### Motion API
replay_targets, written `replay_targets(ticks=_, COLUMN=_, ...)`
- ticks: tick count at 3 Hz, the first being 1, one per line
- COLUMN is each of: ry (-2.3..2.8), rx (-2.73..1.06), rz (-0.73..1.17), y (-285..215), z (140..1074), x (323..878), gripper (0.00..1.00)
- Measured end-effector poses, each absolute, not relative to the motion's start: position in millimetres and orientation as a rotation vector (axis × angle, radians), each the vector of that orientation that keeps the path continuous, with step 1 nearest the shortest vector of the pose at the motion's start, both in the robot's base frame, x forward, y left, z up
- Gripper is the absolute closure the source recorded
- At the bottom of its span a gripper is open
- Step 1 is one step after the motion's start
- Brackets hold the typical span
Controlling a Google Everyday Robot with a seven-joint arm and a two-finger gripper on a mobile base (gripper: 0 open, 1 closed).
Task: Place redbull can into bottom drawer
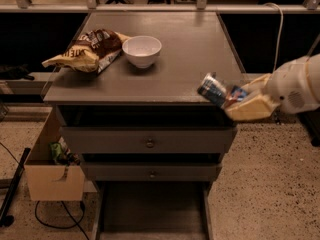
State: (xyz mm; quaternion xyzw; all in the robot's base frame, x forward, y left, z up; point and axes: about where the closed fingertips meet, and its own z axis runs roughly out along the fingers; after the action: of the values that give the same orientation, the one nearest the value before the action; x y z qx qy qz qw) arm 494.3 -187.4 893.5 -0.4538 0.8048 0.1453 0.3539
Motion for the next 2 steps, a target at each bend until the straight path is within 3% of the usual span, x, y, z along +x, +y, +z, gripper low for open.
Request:
replay_targets(ticks=1, ry=2.107, rx=-1.107, rz=0.520, y=-166.0, z=849.3, x=455.4, gripper=1.00)
replay_targets(ticks=2, ry=2.106, rx=-1.108, rz=0.519, y=-166.0, z=849.7, x=455.7, gripper=1.00)
